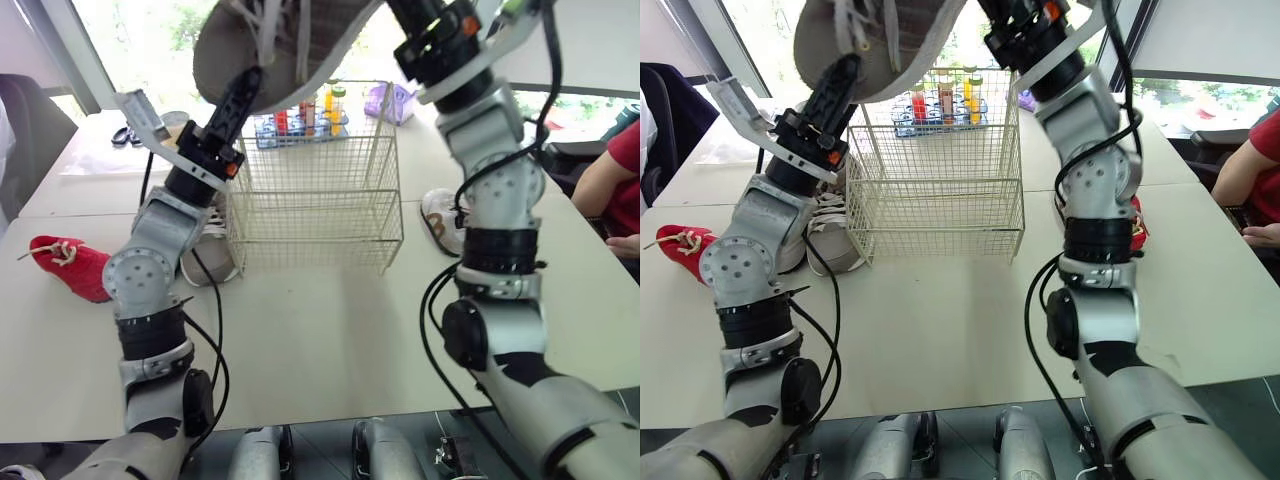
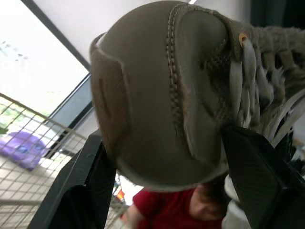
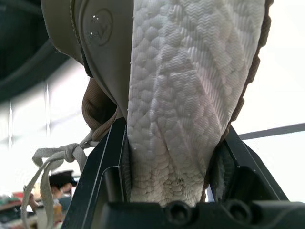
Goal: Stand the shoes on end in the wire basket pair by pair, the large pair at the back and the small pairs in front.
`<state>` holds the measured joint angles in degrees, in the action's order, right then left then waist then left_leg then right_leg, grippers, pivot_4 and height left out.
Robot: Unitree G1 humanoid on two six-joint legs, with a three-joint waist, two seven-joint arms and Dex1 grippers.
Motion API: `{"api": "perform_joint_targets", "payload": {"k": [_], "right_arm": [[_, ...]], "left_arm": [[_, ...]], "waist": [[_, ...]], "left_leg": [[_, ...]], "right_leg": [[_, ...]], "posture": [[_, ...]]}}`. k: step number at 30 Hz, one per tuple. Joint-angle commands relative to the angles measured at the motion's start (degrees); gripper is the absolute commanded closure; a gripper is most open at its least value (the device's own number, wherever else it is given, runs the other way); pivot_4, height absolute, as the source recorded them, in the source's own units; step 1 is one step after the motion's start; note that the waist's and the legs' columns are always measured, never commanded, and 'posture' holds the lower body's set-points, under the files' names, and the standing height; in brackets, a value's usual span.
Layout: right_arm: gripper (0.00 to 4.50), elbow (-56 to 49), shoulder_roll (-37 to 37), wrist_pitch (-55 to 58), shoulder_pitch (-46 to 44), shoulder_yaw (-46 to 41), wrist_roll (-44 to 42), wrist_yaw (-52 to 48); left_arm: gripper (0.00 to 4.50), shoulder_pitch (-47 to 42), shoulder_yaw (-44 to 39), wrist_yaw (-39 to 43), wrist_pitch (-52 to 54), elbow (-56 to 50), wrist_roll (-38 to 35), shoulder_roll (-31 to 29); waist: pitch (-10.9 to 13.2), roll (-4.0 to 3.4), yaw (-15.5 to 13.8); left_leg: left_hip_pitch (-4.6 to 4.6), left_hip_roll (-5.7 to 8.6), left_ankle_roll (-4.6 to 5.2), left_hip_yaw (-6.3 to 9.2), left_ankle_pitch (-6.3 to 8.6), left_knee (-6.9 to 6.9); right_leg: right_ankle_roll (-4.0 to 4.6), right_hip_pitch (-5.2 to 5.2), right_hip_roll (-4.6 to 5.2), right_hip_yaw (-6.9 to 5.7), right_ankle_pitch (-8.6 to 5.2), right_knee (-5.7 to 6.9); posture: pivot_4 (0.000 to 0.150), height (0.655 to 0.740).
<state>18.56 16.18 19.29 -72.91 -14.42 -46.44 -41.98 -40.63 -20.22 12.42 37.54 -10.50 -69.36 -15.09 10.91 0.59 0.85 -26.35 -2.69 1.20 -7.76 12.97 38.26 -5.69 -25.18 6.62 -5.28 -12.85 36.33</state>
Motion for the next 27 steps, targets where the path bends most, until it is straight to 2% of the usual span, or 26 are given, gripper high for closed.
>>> {"api": "perform_joint_targets", "payload": {"k": [1,5,8,11,16,23,27], "right_arm": [[2.88,12.2,7.0,-10.2,-10.3,-1.0,4.7,-15.3],[2.88,30.9,11.4,-19.6,-18.5,2.6,13.8,-26.0],[2.88,40.7,13.0,-24.6,-22.1,4.5,19.4,-30.9],[2.88,47.1,13.7,-27.7,-24.1,5.4,23.6,-33.0],[2.88,53.0,13.5,-31.9,-24.5,6.8,30.1,-32.6],[2.88,56.8,11.9,-28.7,-23.6,6.6,34.5,-32.1],[2.88,58.1,10.7,-28.3,-22.2,6.9,38.0,-26.6]], "left_arm": [[0.99,1.7,1.3,-3.5,2.1,-8.7,2.8,-5.1],[0.99,7.3,0.9,-4.6,5.9,-16.9,3.7,-13.9],[0.99,12.7,-0.8,-4.9,8.4,-22.8,3.2,-20.5],[0.99,18.9,-4.3,-7.9,9.6,-27.8,0.6,-24.4],[0.99,27.8,-6.9,-11.7,8.9,-33.9,-4.1,-26.4],[0.99,29.9,-4.9,-14.0,6.1,-34.5,-4.1,-25.1],[0.99,30.6,-4.3,-13.7,5.1,-33.5,-3.4,-25.1]], "waist": [[0.0,0.00,-0.1],[0.0,-0.02,0.7],[0.0,-0.02,1.3],[0.0,-0.04,1.5],[0.0,-0.06,1.3],[0.0,-0.05,1.1],[0.0,-0.05,1.3]], "left_leg": [[-0.02,0.00,0.00,0.00,0.00,-0.04],[0.03,-0.03,-0.01,-0.03,0.01,-0.15],[0.05,-0.06,-0.05,-0.05,-0.01,-0.18],[0.05,-0.08,-0.06,0.01,-0.01,-0.17],[-0.03,-0.11,-0.08,0.08,0.00,-0.18],[0.01,-0.04,-0.09,0.06,0.01,-0.17],[0.01,-0.05,-0.09,0.04,0.01,-0.17]], "right_leg": [[0.00,-0.03,-0.01,0.00,0.00,-0.04],[0.00,-0.03,-0.03,0.04,-0.01,-0.16],[0.01,-0.02,-0.05,0.04,-0.01,-0.14],[0.02,-0.04,-0.03,0.05,-0.01,-0.13],[0.02,-0.11,0.07,0.06,-0.01,-0.16],[0.06,-0.07,0.06,0.04,0.01,-0.13],[0.06,-0.08,0.05,0.04,0.01,-0.13]], "posture": [[0.150,0.7351],[0.150,0.7351],[0.150,0.7351],[0.150,0.7351],[0.150,0.7351],[0.150,0.7351],[0.150,0.7351]]}}
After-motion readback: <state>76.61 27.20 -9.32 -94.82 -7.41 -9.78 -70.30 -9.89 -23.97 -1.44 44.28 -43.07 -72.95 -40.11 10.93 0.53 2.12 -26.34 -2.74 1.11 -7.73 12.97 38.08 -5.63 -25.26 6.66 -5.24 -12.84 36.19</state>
